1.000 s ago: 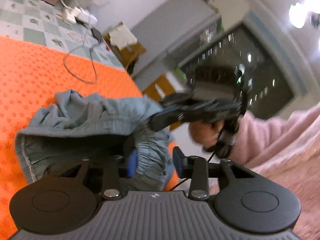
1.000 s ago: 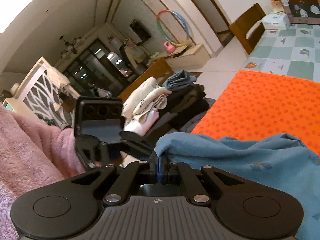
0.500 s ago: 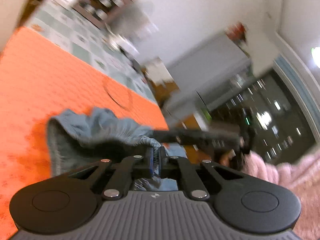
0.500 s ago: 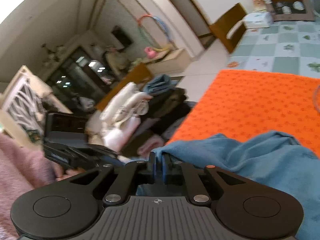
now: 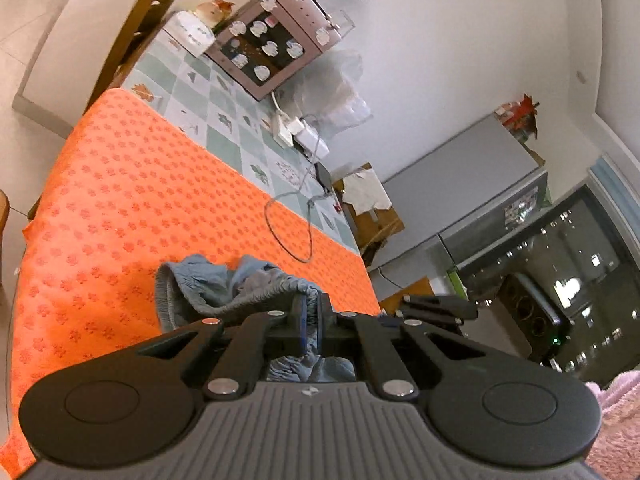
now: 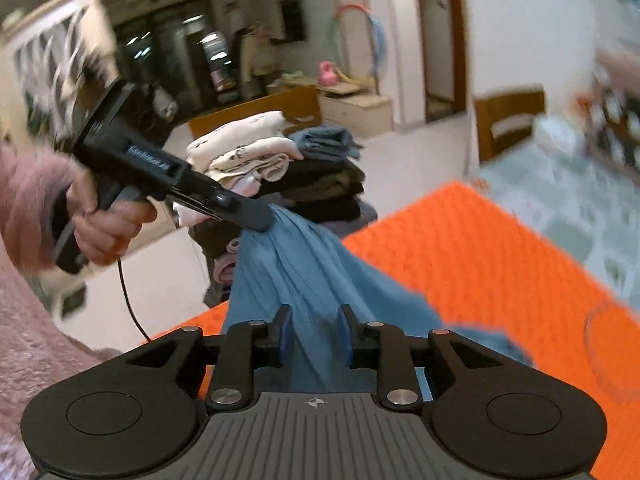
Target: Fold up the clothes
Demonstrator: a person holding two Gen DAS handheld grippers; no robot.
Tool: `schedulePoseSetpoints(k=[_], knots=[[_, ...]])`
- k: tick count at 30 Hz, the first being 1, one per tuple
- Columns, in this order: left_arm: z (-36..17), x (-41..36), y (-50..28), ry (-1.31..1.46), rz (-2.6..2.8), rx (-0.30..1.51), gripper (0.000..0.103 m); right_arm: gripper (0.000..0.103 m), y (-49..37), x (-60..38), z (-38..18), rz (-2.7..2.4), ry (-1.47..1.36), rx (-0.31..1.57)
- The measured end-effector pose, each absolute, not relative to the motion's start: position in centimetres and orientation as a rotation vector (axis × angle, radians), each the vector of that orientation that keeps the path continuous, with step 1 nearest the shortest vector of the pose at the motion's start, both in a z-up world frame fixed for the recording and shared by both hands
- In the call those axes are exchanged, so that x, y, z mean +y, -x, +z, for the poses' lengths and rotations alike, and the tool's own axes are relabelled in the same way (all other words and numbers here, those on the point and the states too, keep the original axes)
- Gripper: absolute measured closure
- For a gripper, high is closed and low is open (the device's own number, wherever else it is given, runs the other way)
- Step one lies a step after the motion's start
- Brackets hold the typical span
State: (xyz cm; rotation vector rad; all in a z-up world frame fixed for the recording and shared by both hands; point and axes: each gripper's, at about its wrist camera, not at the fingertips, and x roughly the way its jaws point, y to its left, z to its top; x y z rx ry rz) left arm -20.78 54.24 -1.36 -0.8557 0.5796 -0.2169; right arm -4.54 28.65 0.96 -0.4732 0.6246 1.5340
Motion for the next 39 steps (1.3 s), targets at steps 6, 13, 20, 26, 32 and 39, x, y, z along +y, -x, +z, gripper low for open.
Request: schedulePoseSetpoints(k=[6,13,20,26,32,39], knots=[[-0.9,53.6,20.3,0.836,-0.249,0.584,0.098,0.076,6.3,31.1,0.6,1.573,0.62,0.498],[-1.3,53.5,20.6,0.815,-0.254,0.603,0.098,0.096,7.6,32.8,-0.5,1.584,0.706,0.443],[0.7,52.6,21.4,0.545,-0.245,0.625,0.065,0.099,7.7,32.3,0.0,1.573,0.743,0.482],[1.8,49.9,20.1,0.229,-0.336,0.655,0.043,0.099,8.2,32.0,-0.1,1.57,0.808,0.498],[0.0,46.5,18.0,-0.065,-0.464,0.712,0.043,0.099,8.4,31.6,0.5,1.578,0.807,0.491],[-1.4,45.3,16.6,-0.217,-0.526,0.705,0.044,0.099,8.5,31.4,0.9,1.595,0.815,0.49]])
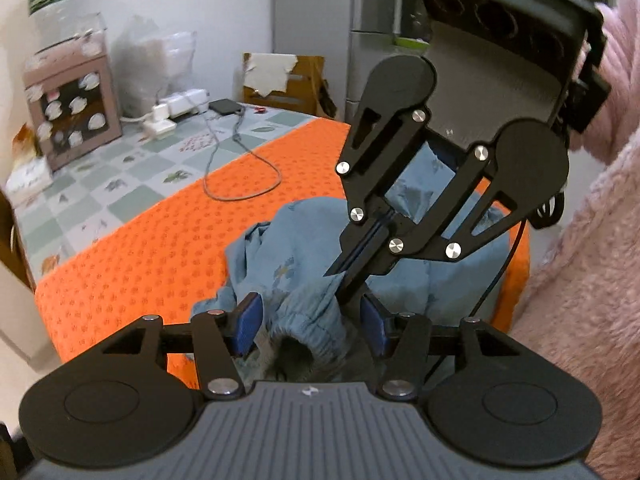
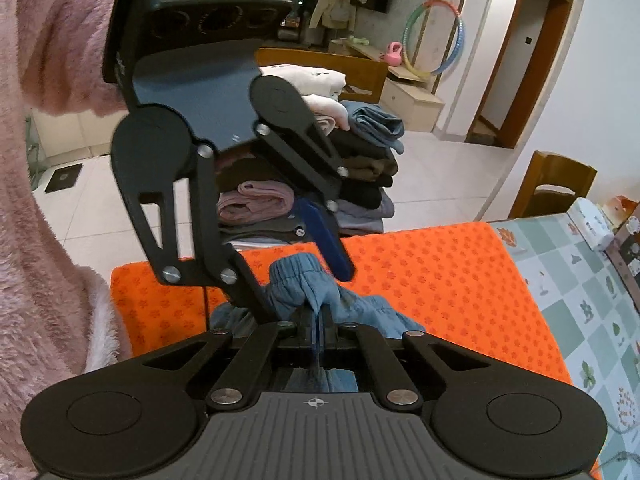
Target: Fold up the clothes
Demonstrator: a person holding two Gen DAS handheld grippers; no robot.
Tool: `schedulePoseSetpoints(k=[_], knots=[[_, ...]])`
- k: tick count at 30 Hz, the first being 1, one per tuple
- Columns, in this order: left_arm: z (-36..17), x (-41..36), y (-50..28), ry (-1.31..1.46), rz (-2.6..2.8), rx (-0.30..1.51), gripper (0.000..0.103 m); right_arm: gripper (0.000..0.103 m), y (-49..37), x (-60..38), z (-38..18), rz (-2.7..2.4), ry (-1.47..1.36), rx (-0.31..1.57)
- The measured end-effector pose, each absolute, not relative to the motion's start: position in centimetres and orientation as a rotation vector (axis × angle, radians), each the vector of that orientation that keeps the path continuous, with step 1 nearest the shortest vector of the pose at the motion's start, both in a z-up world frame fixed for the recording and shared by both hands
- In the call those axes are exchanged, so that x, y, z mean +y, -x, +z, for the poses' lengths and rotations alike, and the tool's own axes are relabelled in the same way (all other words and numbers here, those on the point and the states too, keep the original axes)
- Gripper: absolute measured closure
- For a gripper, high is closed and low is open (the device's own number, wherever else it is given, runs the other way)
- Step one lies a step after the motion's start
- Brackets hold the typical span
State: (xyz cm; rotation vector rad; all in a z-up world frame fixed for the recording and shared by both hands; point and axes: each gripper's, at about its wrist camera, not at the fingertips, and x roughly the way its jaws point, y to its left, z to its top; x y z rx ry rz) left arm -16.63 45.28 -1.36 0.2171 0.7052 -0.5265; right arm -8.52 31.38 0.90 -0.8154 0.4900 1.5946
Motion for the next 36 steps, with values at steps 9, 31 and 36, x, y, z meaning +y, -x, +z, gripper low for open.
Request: schedulePoseSetpoints(k=[9,31,36], knots=[[-1.5,47.7,16.8,-0.112,-0.411,0.691,0.09,0.091,7.1,28.5,1.4,1.517,0.677,0.551],[-0.1,50.6,18.5,0.107,-0.087,0.688,0.089,0.066,1.5,17.1,-3.7,1.176,1.007,0.675],[-0.1,50.6,18.4,0.106,-0.067,0.686,0.09,0.066,1.5,18.1,-5.9,1.187,1.212,0.589]])
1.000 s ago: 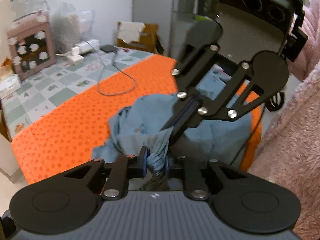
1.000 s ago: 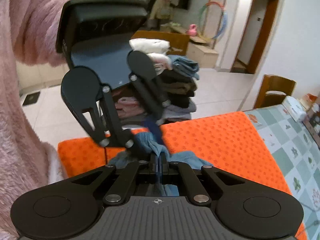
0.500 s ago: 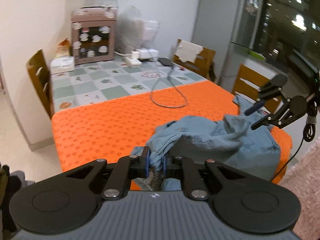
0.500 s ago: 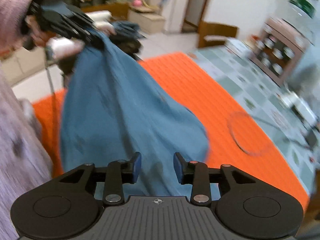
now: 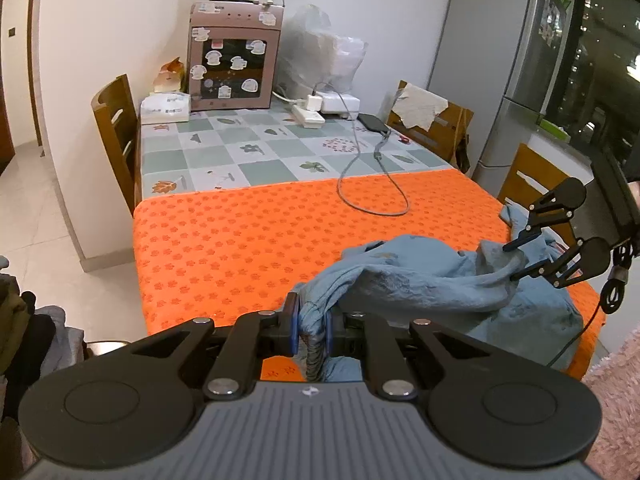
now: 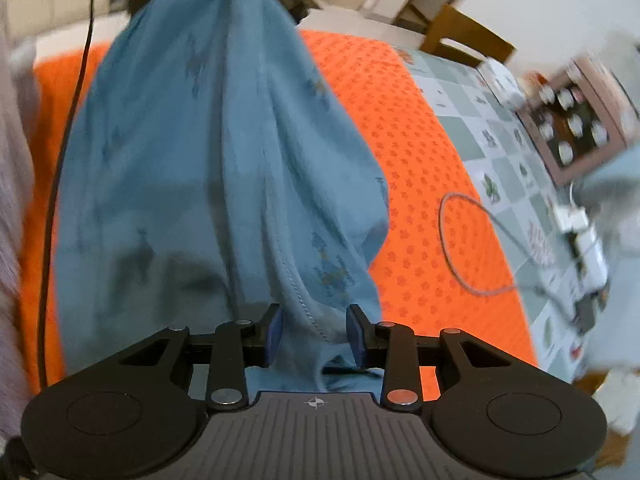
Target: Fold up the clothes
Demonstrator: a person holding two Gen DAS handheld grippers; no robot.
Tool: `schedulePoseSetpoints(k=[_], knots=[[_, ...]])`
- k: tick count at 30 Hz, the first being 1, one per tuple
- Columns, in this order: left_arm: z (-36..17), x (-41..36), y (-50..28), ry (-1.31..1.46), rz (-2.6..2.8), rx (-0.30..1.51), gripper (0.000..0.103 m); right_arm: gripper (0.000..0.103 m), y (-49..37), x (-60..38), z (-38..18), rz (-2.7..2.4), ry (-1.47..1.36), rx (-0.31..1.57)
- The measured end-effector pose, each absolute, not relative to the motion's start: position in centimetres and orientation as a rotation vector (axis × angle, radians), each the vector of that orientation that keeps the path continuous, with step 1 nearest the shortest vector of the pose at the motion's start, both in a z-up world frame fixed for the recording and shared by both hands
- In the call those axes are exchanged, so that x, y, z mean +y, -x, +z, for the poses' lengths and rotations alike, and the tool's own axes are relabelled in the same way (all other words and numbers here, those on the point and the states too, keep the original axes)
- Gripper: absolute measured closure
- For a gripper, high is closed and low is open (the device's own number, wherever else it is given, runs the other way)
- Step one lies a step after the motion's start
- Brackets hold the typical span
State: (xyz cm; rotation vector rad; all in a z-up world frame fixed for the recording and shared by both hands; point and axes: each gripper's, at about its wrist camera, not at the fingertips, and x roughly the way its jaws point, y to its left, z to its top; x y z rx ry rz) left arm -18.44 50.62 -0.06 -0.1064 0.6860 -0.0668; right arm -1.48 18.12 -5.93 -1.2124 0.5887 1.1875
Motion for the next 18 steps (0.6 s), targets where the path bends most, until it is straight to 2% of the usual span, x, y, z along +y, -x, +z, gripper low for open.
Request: schedulePoseSetpoints(k=[2,4,9,18], knots=[[0.0,50.5,18.5,0.097,-0.057,0.681,0.089,0.068,1.2,18.4,-6.4,1.212,1.265,0.581],[0.1,50.4,18.5,0.08,-0.046,0.672,0.089,0.095,0.9,18.7,-6.7,1.244,1.313,0.589],[2.1,50.2,18.3,0.046,-0.012,0.611,0.09,0.097,0.2,17.9,-3.2,1.214,1.234,0.565],[12.9,47.8,14.7,0.06,-0.057,0.325,0.09,0.097,-3.5,13.3,13.0,0.863,1.057,0.268]])
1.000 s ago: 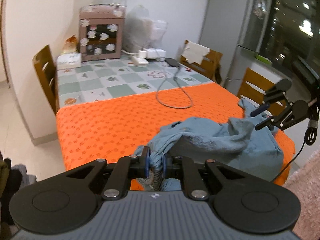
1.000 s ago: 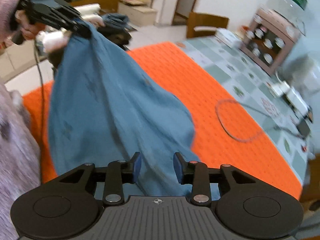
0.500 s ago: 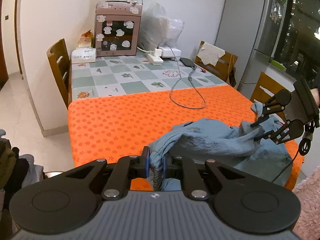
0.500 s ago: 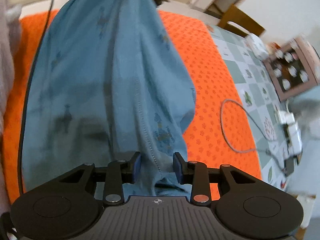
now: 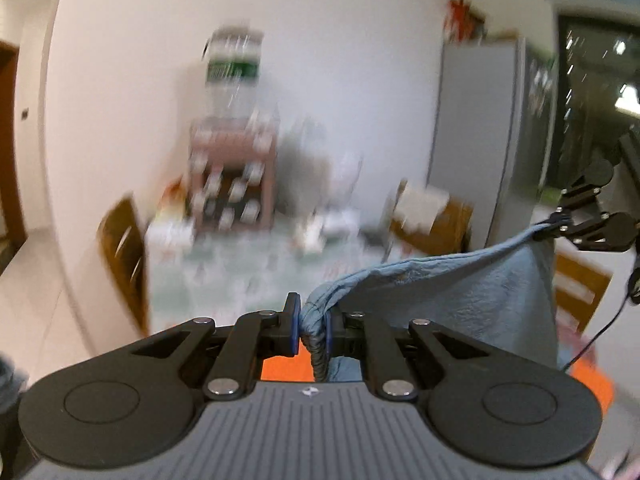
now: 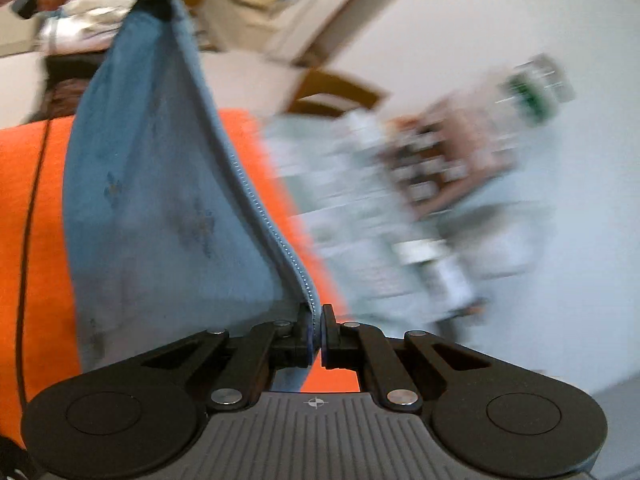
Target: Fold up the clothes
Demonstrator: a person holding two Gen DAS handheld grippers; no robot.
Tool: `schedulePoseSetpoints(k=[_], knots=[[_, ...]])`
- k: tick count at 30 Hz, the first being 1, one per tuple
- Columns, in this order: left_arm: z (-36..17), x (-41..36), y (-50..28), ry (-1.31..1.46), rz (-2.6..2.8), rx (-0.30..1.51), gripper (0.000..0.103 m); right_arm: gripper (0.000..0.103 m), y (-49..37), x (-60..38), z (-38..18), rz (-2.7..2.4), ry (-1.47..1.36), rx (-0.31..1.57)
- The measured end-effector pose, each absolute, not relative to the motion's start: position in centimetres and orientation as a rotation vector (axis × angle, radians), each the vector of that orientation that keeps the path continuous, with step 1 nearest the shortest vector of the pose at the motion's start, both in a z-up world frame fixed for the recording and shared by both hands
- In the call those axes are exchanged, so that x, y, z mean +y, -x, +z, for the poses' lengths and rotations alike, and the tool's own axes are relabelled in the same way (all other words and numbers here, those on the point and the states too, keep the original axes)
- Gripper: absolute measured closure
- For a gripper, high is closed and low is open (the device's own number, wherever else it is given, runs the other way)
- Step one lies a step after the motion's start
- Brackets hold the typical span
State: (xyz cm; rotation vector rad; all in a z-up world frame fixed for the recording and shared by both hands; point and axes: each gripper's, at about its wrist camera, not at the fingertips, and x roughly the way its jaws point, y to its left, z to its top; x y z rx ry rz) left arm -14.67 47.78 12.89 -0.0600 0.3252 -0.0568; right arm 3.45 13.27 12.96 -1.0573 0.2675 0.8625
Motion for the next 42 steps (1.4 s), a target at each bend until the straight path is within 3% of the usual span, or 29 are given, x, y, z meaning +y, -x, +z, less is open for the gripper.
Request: schedulePoseSetpoints(k=[2,5,10,16,24,32,37,42], knots=[[14.2,46.3,14.2,0.028,-0.092,0.291,0.09,0.097,-4.2,12.2,16.5,0.77,1.003,0.197],[13.5,44.4,14.3,-0.005,-0.144,0.331,0.091,0.097,-4.0,11.1,18.6,0.768,0.981,0.24],[15.3,45.1,17.9,0.095,-0.159,0.305,0.092,0.098,-0.8,9.7,18.1,0.839,1.077,0.332],[16.1,46.0,19.0,0.117,-0.149,0.336,0.092,0.098,0.7,8.8,20.2,0.878,0.937,0.301],[10.1,50.3,11.5,0.108,0.009,0.485,0.092,0.098,-3.4,14.9,12.3,0.888,1.029,0.373],[13.4,56.0,9.0,0.016,0.06,0.319,0.091,0.097,-5.1,18.3,15.1,0.906,0.906,0.251],[8.1,57.2,11.5,-0.073,0.069,0.44,0.091,0.097,-4.0,19.6,11.7,1.061,0.821,0.355],[0.1,55.5,17.4,-0.192,0.023,0.658,0.091,0.097,0.1,20.5,4.1,1.27,0.76,0.615]])
